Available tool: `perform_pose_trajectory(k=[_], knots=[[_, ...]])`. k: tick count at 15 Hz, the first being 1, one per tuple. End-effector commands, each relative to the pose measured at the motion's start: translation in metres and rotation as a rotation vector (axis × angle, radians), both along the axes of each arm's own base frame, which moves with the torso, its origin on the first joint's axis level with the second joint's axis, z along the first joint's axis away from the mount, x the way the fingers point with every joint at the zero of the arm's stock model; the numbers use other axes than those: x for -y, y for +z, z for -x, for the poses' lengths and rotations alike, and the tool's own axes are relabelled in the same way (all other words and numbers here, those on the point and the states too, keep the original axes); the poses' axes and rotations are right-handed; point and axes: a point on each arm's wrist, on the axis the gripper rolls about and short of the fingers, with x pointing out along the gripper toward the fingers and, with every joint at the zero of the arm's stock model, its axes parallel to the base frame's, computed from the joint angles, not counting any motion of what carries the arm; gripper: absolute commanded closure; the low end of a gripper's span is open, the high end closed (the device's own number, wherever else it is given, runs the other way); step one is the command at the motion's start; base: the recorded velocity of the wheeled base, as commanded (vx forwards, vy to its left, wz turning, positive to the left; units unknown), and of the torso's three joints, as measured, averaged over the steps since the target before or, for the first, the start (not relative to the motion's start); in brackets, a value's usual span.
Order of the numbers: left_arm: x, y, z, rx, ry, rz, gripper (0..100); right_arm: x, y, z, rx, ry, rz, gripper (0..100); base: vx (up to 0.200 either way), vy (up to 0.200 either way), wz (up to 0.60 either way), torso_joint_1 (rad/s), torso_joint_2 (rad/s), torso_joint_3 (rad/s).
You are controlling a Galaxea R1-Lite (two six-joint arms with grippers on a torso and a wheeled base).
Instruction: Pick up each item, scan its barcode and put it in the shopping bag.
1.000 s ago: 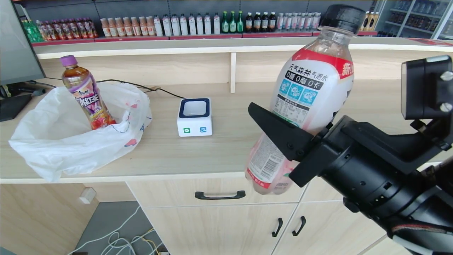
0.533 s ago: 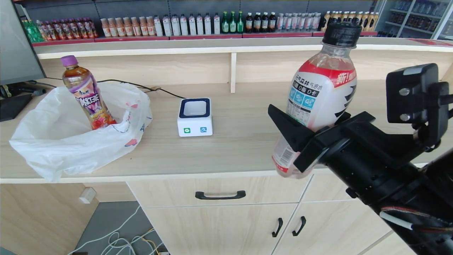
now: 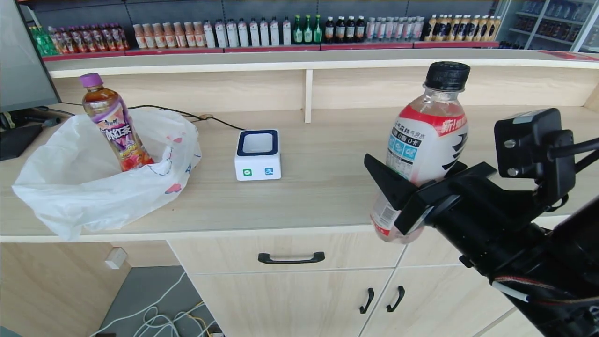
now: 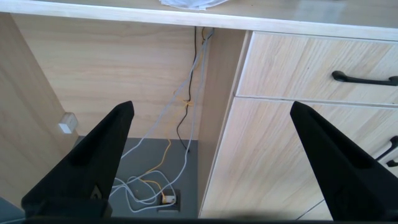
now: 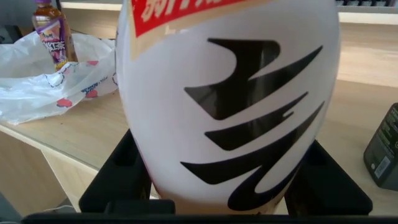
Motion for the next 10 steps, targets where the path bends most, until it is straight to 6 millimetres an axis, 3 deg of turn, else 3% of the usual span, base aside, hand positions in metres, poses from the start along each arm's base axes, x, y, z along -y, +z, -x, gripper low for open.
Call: perform_pose_trajectory(k=[1,10], knots=[[0.000,0.000,0.000,0.000,0.000,0.001,0,0.003,-0.005,-0.002,-0.016,-0.009,-0.003,100,0.000,0.000,0.00,0.000,0.00,0.000],[0.000,0.000,0.000,0.000,0.000,0.001,0,0.005,-0.011,-0.015,-0.038,-0.044,-0.017,100,0.000,0.000,0.00,0.000,0.00,0.000]])
